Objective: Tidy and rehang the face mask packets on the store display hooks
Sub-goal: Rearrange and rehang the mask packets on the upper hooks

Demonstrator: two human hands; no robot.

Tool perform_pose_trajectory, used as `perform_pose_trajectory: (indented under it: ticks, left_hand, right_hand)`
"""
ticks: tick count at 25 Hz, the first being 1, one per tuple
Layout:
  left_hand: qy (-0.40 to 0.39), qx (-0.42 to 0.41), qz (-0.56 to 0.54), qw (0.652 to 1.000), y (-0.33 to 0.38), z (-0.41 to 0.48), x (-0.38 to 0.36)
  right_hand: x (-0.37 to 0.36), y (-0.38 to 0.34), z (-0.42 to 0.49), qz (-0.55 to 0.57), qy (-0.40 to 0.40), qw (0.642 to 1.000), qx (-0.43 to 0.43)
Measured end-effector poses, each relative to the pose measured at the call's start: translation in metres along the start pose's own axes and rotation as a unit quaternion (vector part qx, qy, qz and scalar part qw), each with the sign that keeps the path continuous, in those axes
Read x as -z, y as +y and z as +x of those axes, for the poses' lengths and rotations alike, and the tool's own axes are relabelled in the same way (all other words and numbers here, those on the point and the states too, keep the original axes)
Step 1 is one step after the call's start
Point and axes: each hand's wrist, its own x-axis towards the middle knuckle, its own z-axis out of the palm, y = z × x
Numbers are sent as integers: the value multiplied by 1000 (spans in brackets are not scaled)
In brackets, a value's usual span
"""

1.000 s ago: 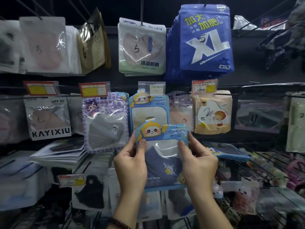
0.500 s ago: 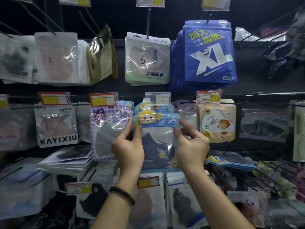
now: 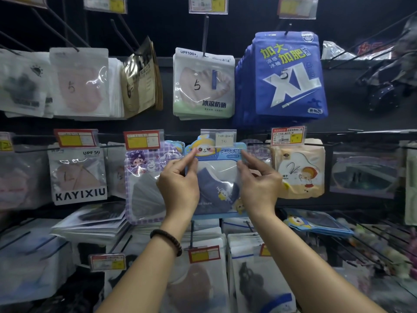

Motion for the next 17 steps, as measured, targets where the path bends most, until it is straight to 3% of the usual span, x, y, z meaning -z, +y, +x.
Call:
perform_pose_trajectory:
  ticks: [8, 17]
  left_hand:
    - [-38, -39, 89, 994, -2, 9, 4]
    - [-150, -71, 249, 954, -8, 17, 2]
  right_hand:
    - [1, -3, 6, -125, -45, 991, -17]
    - [-6, -2, 13, -329, -165, 929, 38]
